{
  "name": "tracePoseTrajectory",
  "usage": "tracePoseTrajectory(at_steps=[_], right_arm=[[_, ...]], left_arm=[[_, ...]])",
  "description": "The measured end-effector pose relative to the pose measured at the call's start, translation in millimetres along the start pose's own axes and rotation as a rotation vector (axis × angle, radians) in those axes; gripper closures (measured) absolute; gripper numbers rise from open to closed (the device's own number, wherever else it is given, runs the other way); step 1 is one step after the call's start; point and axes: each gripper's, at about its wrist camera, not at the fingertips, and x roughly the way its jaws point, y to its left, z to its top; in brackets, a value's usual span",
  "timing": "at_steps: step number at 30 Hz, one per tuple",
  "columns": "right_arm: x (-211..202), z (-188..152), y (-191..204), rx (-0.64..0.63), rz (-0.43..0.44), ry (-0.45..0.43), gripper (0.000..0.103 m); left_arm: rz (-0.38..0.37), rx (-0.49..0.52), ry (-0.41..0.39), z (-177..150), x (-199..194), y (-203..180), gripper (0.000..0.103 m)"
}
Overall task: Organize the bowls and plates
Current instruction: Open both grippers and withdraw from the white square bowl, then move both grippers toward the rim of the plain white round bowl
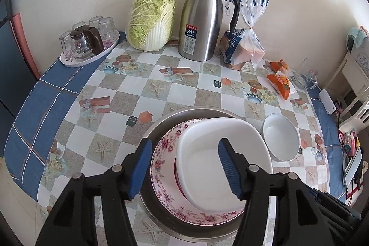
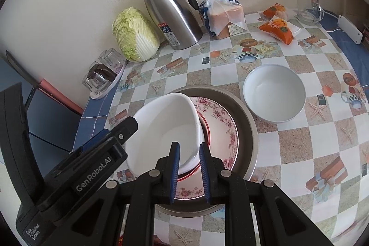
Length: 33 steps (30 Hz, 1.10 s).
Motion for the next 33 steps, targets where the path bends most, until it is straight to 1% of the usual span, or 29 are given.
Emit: tracePoseTrajectory(at_steps=[1,2,3,4,6,8,9,11,12,13,14,16,18,27,31,33], right_arm=[[-1,0,0,0.001,-0.006,-0.004,0.079],[-2,1,-1,0.003,-0.015,-0.007,0.075],[-3,1,-1,0.004,-0.023,-0.009,0.063],[-3,2,-2,0.005,-0.030,-0.013,0.055],[-3,2,-4,0.007,-0.051,-0.015,0.052],[-2,3,-6,0.012,-0.061,-0.011,0.042],[-2,3,-7,0.013,-0.067,-0.009,0.035],[-1,4,-9,0.010,-0.080,-0.007,0.031],[0,4,-10,0.009,-0.082,-0.006,0.028],[0,4,-10,0.011,-0.081,-0.004,0.023],[1,4,-11,0.013,-0.082,-0.004,0.020],[1,5,-13,0.012,-0.088,-0.007,0.008],[1,5,-14,0.010,-0.104,-0.016,0.000],[-1,6,-17,0.006,-0.121,-0.037,0.000],[-10,9,-18,-0.007,-0.121,-0.085,0.000],[-15,11,-21,-0.006,-0.111,-0.108,0.000]], left_arm=[[0.003,-0.002,0.000,0,0,1,0.029],[0.005,-0.005,-0.001,0,0,2,0.028],[0.008,-0.008,-0.001,0,0,3,0.027],[0.012,-0.013,-0.002,0,0,4,0.026],[0.022,-0.021,-0.005,0,1,7,0.022],[0.034,-0.031,-0.012,0,0,10,0.020],[0.040,-0.036,-0.015,0,0,11,0.020],[0.054,-0.046,-0.016,0,1,14,0.010],[0.062,-0.051,-0.016,0,1,15,0.003],[0.070,-0.054,-0.019,0,1,17,0.003],[0.078,-0.055,-0.025,0,1,18,0.003],[0.094,-0.059,-0.033,0,1,20,0.003],[0.096,-0.067,-0.040,0,0,23,0.003],[0.098,-0.093,-0.071,1,-6,26,0.003],[0.106,-0.086,-0.082,1,-8,24,0.003],[0.098,-0.085,-0.088,1,-9,22,0.003]])
